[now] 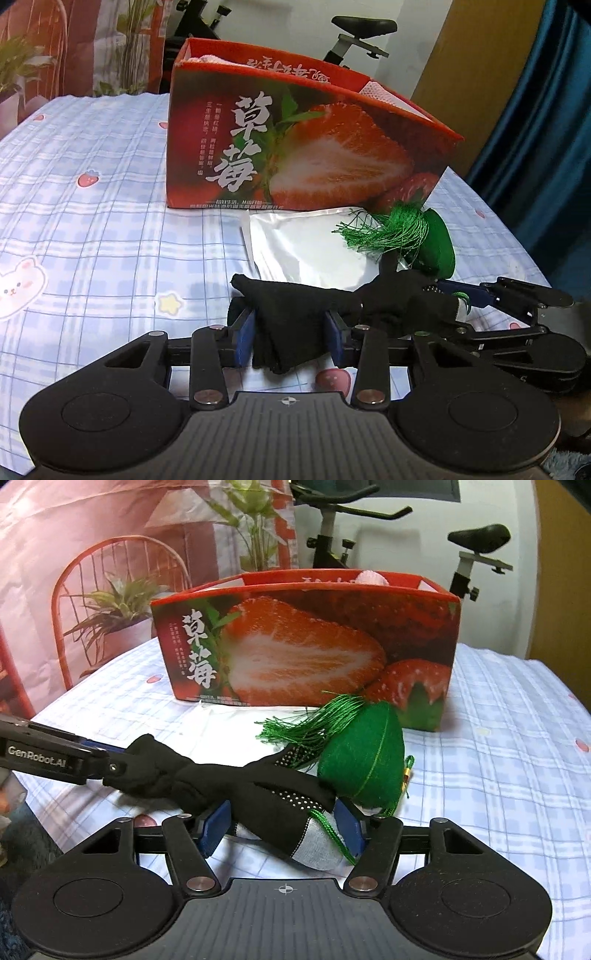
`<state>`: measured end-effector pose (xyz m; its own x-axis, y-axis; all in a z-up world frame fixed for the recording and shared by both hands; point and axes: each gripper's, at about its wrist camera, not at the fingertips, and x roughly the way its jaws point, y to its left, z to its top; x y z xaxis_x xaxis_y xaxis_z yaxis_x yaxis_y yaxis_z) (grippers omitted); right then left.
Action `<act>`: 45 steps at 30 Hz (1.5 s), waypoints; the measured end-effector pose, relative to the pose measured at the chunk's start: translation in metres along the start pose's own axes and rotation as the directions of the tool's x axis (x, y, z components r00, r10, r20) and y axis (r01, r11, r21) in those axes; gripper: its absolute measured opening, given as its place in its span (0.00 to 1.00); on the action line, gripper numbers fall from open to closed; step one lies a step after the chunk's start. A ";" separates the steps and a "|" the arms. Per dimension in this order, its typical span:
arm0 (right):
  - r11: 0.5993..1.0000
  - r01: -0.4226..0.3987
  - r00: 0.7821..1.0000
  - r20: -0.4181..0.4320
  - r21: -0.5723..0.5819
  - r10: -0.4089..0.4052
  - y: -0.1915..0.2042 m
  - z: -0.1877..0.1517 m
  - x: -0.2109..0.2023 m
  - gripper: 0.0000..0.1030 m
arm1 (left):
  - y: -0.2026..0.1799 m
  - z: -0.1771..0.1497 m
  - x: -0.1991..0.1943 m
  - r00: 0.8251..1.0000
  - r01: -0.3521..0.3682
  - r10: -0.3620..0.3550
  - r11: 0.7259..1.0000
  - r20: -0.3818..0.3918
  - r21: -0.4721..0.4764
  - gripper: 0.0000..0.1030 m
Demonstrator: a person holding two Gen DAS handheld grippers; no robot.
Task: Organize soft objects
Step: 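Lift the black cloth with both grippers and carry it over the red box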
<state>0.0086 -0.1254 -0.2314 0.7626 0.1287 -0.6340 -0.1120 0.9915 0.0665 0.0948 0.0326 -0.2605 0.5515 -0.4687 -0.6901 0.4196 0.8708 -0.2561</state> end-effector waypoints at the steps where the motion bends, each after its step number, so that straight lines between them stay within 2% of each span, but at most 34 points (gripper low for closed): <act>1: 1.000 0.000 1.000 -0.001 -0.007 0.000 0.001 0.000 0.000 0.57 | 0.001 0.000 0.000 1.000 0.004 -0.004 1.000 0.002 -0.005 0.41; 4: 1.000 0.006 1.000 0.000 -0.031 -0.006 0.003 -0.001 0.001 0.57 | 0.003 0.000 0.000 1.000 0.005 -0.005 1.000 0.007 -0.009 0.39; 8: 0.999 0.007 1.000 0.006 -0.051 -0.006 0.006 -0.001 0.000 0.53 | -0.001 0.001 -0.004 1.000 -0.014 0.014 1.000 0.027 0.004 0.23; 14: 0.996 -0.004 1.000 0.004 -0.094 0.005 0.013 0.000 -0.002 0.54 | -0.007 0.006 -0.027 0.990 -0.019 0.015 1.000 0.141 0.024 0.11; 19: 0.992 0.001 1.000 0.018 -0.123 0.001 0.017 0.004 -0.003 0.57 | -0.021 0.010 -0.043 0.978 -0.008 -0.006 0.998 0.210 0.070 0.09; 25: 0.987 -0.020 1.000 0.011 -0.160 0.022 0.023 0.009 -0.001 0.53 | -0.027 0.011 -0.047 0.973 -0.011 -0.008 0.997 0.230 0.080 0.09; 30: 0.991 -0.034 0.999 -0.019 -0.128 0.032 0.017 0.008 0.003 0.32 | -0.023 0.011 -0.048 0.973 -0.018 0.001 0.997 0.232 0.071 0.09; 32: 0.994 -0.053 0.999 -0.016 -0.099 0.051 0.014 0.012 0.001 0.18 | -0.023 0.011 -0.052 0.970 -0.019 0.002 0.998 0.242 0.067 0.09; 33: 0.994 -0.065 0.998 -0.011 -0.084 0.064 0.013 0.014 -0.001 0.16 | -0.023 0.012 -0.054 0.968 -0.024 0.007 0.998 0.250 0.066 0.09; 36: 0.995 -0.083 0.996 0.035 -0.051 0.085 0.010 0.024 -0.010 0.15 | -0.021 0.019 -0.064 0.961 -0.033 0.013 0.997 0.275 0.069 0.09; 39: 0.995 -0.094 0.990 0.103 -0.043 0.098 0.010 0.038 -0.023 0.15 | -0.019 0.029 -0.077 0.947 -0.039 0.018 0.997 0.320 0.059 0.09; 45: 0.989 -0.107 0.968 0.218 -0.097 0.126 0.014 0.079 -0.042 0.15 | -0.018 0.061 -0.094 0.927 -0.050 0.028 0.998 0.373 0.048 0.10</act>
<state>0.0248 -0.1154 -0.1432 0.8626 0.2543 -0.4374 -0.2548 0.9652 0.0588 0.0792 0.0515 -0.1501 0.7924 -0.4652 -0.3947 0.4255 0.8850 -0.1889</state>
